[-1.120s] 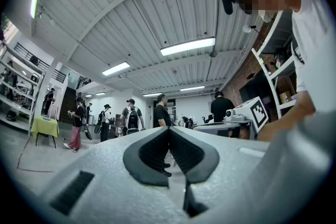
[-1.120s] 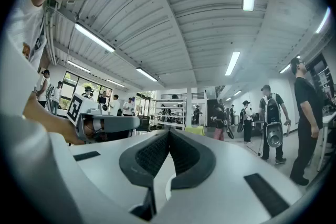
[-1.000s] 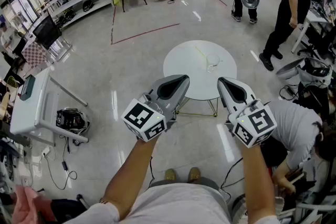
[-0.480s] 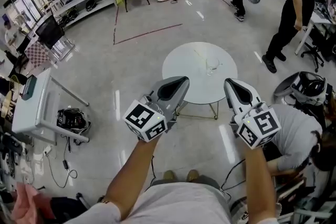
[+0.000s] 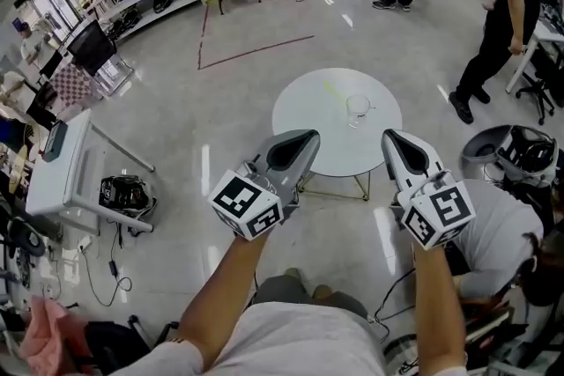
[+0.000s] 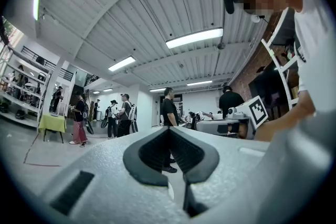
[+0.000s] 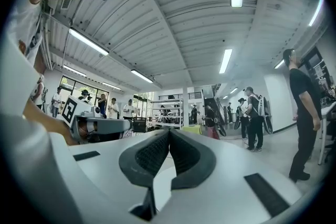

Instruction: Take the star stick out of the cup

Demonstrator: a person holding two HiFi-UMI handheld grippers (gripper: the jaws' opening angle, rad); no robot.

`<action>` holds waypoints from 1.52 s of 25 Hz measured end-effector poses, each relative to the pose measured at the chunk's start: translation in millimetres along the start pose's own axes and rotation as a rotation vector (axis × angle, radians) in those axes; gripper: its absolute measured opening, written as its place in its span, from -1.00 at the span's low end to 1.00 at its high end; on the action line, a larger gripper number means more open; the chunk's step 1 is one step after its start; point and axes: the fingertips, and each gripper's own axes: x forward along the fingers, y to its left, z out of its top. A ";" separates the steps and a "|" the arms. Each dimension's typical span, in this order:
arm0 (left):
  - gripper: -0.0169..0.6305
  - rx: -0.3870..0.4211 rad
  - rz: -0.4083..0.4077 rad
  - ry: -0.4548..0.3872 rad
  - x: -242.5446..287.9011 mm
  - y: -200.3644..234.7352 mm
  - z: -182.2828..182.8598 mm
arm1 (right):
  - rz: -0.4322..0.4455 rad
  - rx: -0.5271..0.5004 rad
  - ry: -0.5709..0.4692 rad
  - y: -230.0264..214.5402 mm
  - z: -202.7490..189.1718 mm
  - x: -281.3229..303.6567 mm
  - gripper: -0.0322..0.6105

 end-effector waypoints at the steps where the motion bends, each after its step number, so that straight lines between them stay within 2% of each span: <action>1: -0.90 -0.002 0.004 0.006 0.8 1.8 -2.0 | 0.003 0.003 0.002 -1.2 -1.7 1.8 -0.86; 10: -0.90 -0.009 0.026 0.028 23.4 38.3 -18.3 | -0.014 -0.023 0.032 -25.3 -14.0 30.1 -0.86; 19: -0.90 -0.011 -0.006 0.072 60.9 89.4 -48.3 | -0.056 -0.048 0.071 -62.9 -28.0 84.4 -0.86; 27: -0.90 -0.058 -0.018 0.145 88.4 143.0 -84.8 | -0.097 -0.061 0.105 -87.4 -42.1 139.2 -0.86; 38: -0.89 -0.141 -0.076 0.258 124.3 183.6 -144.9 | -0.167 -0.093 0.187 -119.0 -84.7 174.2 -0.86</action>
